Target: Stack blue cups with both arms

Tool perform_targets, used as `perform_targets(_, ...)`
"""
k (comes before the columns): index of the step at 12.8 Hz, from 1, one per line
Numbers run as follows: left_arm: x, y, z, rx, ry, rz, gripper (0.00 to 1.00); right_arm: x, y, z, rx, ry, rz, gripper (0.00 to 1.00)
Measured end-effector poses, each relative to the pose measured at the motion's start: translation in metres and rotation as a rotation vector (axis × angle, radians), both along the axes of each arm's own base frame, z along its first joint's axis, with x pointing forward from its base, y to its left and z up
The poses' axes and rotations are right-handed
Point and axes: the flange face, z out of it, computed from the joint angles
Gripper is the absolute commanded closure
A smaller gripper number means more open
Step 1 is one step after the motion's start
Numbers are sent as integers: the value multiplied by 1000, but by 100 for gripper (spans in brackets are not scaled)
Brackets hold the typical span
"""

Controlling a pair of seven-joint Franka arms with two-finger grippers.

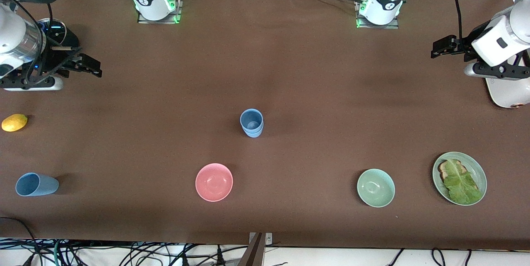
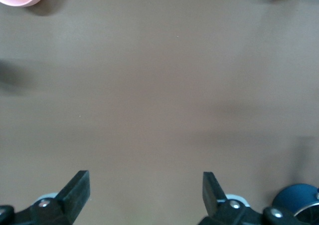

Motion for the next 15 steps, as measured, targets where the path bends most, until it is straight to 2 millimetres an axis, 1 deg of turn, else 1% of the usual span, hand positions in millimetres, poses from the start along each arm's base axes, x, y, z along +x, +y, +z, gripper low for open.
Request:
perform_targets(2,0,-2,0,0,0,-4,0,-12,-26,22,0,-20,-43,0)
perform_targets(3,0,-4,0,0,0,-7,0,-15,-37,30,2,-34,-57,0)
perform_targets(4,0,-5,-1,0,0,-8,0,-15,-42,35,3,-43,-59,0)
perform_targets(8,4,0,-9,0,10,0,0,-9,-32,36,5,-45,-40,0)
perform_targets(11,7,-2,-11,0,5,-3,0,2,-34,36,5,-31,-42,0)
perform_targets(15,7,-2,-11,0,3,-3,0,4,-34,37,5,-30,-43,0)
